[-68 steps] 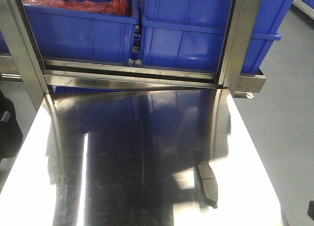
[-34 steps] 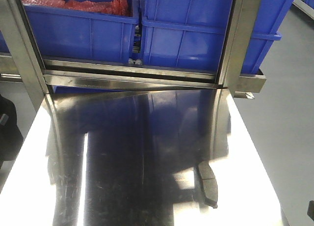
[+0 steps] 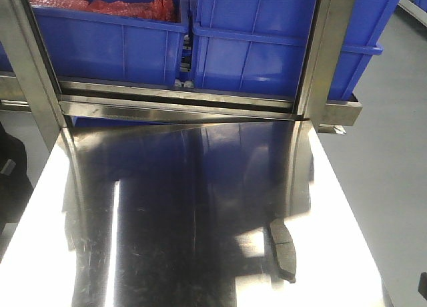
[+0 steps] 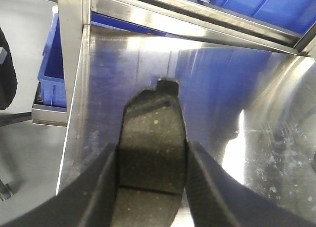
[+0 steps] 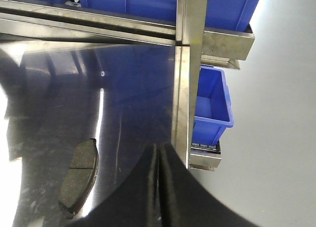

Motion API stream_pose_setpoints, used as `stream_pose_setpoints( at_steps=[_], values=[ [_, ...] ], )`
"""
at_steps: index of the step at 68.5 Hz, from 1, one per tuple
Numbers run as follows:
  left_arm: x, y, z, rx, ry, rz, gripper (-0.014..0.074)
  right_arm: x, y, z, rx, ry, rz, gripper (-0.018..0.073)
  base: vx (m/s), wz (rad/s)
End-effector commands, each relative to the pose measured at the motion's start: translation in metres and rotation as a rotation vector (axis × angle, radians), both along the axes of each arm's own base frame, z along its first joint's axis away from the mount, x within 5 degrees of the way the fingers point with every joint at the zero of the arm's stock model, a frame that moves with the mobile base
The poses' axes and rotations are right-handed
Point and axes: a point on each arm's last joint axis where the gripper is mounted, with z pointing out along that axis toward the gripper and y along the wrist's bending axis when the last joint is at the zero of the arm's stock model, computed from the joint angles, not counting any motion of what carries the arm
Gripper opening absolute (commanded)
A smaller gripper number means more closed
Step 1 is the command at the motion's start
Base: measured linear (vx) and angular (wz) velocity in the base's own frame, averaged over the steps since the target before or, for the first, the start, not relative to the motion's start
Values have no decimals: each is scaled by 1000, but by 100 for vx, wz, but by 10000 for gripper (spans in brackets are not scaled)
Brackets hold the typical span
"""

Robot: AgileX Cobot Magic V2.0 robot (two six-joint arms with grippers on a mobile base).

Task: Move and align brake pads A on conveyor

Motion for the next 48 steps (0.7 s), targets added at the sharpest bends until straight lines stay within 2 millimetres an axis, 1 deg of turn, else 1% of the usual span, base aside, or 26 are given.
stream_pose_setpoints(
  at_steps=[1, 22, 29, 33, 37, 40, 46, 48],
  values=[
    [3, -2, 14, -8, -95, -29, 31, 3, 0, 14, -3, -90, 1, -10, 0, 0],
    [3, -2, 14, -8, -95, -29, 31, 4, 0, 14, -11, -92, 1, -4, 0, 0],
    [3, -2, 14, -8, -95, -29, 31, 4, 0, 15, -10, -94, 1, 50, 0, 0],
    [3, -2, 14, -8, -95, -29, 31, 4, 0, 14, -10, -93, 1, 123, 0, 0],
    [3, -2, 14, -8, -95, -29, 31, 3, 0, 14, -10, -91, 1, 216, 0, 0],
    [3, -2, 14, -8, -95, -29, 31, 3, 0, 14, -10, -91, 1, 328, 0, 0],
    [3, -2, 14, -8, -95, -29, 31, 3, 0, 14, -10, -90, 1, 496, 0, 0],
    [3, -2, 14, -8, -95, -29, 31, 3, 0, 14, -10, -90, 1, 537, 0, 0]
  ],
)
